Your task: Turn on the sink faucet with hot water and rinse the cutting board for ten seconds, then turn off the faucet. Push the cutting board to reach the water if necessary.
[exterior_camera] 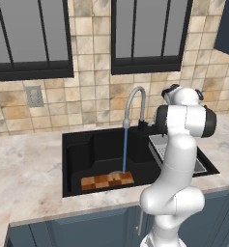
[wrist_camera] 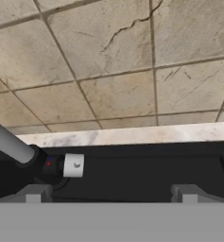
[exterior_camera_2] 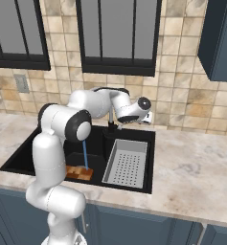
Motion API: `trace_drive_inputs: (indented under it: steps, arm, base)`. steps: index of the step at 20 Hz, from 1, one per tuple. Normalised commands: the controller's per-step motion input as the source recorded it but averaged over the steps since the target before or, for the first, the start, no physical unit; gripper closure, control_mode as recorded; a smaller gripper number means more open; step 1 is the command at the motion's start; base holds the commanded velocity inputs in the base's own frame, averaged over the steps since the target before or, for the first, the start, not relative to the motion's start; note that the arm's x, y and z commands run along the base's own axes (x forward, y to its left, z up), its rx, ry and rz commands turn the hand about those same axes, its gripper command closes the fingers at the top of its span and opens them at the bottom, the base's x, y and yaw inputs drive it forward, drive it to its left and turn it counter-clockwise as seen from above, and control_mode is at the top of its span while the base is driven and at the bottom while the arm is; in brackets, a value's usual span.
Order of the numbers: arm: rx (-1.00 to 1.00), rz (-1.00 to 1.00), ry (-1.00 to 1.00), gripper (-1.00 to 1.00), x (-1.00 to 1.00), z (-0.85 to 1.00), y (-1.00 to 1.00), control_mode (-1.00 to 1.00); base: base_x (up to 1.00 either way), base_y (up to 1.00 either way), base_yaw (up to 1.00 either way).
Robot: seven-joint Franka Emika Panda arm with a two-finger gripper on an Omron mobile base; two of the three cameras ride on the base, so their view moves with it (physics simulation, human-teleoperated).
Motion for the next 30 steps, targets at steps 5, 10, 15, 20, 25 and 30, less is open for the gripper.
trace_drive_inputs:
  steps: [5, 10, 15, 20, 25, 30]
  arm:
    - [0.0, 0.0, 0.0, -1.0, 0.0, 0.0, 0.0, -1.0]
    - [0.0, 0.0, 0.0, -1.0, 0.0, 0.0, 0.0, -1.0]
    - [0.0, 0.0, 0.0, -1.0, 0.0, 0.0, 0.0, -1.0]
    - [0.0, 0.0, 0.0, -1.0, 0.0, 0.0, 0.0, -1.0]
    - [0.0, 0.0, 0.0, -1.0, 0.0, 0.0, 0.0, -1.0]
    - [0.0, 0.0, 0.0, -1.0, 0.0, 0.0, 0.0, -1.0]
  base:
    - [0.0, 0.0, 0.0]
    - [0.0, 0.0, 0.0]
    - [0.0, 0.0, 0.0]
    - [0.0, 0.0, 0.0]
    - [0.0, 0.0, 0.0]
    - [0.0, 0.0, 0.0]
